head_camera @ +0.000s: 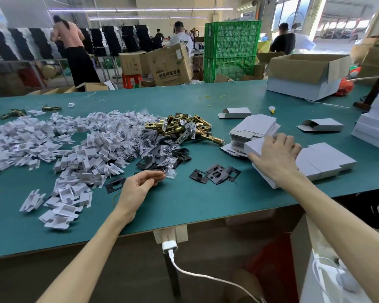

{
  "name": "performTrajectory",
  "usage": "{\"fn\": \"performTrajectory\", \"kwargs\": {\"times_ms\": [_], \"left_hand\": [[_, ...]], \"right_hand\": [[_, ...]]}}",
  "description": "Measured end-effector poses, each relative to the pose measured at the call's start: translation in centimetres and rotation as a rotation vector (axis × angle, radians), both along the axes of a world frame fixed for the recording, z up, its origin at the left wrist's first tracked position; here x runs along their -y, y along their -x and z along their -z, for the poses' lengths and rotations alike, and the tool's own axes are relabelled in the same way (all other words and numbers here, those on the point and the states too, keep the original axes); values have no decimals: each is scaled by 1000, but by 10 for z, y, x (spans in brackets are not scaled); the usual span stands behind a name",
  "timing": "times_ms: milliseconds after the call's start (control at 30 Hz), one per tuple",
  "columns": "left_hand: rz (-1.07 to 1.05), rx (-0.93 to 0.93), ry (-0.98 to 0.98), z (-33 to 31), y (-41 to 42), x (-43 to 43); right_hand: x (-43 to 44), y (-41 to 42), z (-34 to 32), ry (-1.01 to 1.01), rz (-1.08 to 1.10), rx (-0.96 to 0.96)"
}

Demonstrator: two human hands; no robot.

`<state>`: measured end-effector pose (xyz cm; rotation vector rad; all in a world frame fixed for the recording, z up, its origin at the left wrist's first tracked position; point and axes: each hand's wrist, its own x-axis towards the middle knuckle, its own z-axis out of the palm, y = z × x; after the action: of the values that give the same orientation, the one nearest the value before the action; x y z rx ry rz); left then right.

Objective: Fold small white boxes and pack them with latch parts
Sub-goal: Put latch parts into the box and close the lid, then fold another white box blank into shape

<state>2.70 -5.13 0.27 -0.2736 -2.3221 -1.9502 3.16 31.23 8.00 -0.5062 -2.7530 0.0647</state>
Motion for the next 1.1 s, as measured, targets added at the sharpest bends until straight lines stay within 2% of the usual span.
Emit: {"fn": "performTrajectory", "kwargs": {"times_ms": [300,500,633,933,1033,1100], "left_hand": [[-16,-3,47,-1,0,-3],[-33,-3,78,0,2,-4],[-40,-1,89,1,3,-4],[-39,-11,106,3,2,-5],[-41,-13,111,2,1,-5],[-45,-11,111,2,0,-6]], "right_hand": [[20,57,-12,-139,-113,88],[17,84,-11,-129,-97,176],[16,88,-9,-25,-91,215],[16,79,-7,-172,-175,109],[17,75,-13,-116,-254,-86],[21,70,-20,5,-349,-275]]}}
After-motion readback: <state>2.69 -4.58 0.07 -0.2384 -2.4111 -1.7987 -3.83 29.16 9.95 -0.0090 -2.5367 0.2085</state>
